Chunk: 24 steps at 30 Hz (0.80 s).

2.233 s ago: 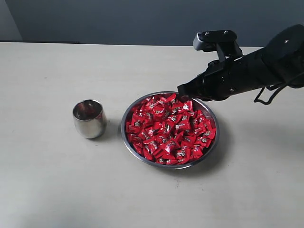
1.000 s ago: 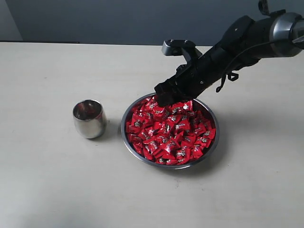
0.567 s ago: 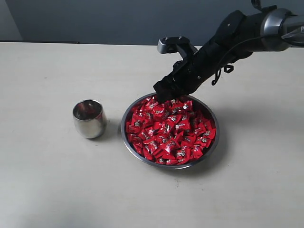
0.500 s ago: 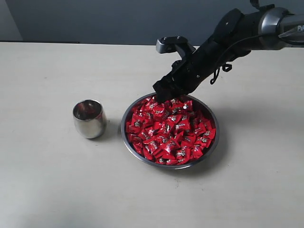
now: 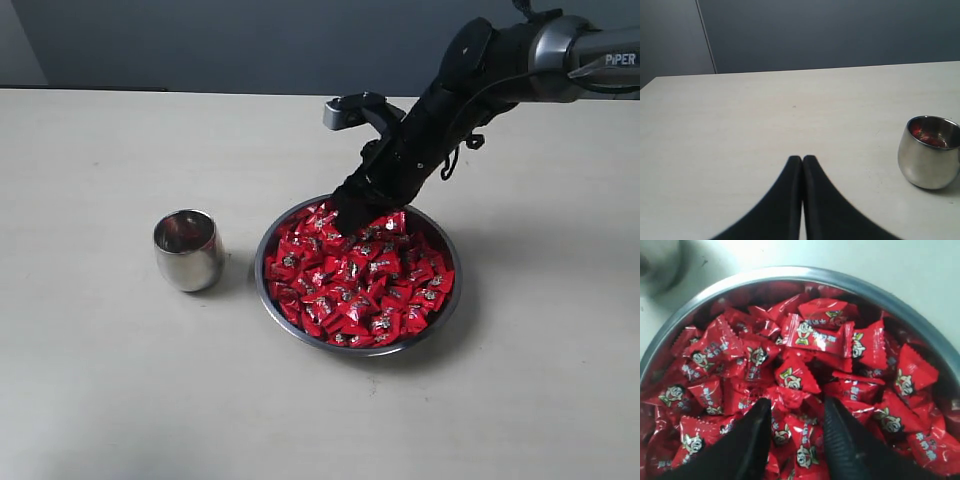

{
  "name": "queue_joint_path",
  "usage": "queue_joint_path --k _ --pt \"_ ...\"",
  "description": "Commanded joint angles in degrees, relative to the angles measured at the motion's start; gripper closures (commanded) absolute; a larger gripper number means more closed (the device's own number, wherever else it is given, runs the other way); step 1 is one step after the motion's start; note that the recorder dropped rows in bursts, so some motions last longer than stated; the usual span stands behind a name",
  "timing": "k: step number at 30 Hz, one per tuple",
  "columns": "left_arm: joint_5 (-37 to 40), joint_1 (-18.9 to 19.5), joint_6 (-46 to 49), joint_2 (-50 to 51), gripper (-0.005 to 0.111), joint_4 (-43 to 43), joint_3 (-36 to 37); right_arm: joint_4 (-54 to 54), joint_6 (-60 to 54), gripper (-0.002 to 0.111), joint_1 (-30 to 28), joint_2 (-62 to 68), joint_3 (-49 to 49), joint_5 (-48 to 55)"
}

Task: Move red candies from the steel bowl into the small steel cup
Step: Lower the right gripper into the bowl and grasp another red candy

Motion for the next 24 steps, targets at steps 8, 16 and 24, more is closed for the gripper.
queue_joint_path --k 8,16,24 --pt "-0.11 0.03 -0.11 -0.26 0.106 -0.16 0.22 -3.68 -0.04 0.073 3.50 1.83 -0.51 -1.53" --pt "-0.11 0.03 -0.11 -0.26 0.106 -0.16 0.22 -8.60 3.93 0.073 4.15 1.83 -0.51 -3.78" --pt "-0.11 0.03 -0.11 -0.26 0.106 -0.16 0.22 -9.04 4.87 0.073 4.15 1.83 -0.51 -5.06"
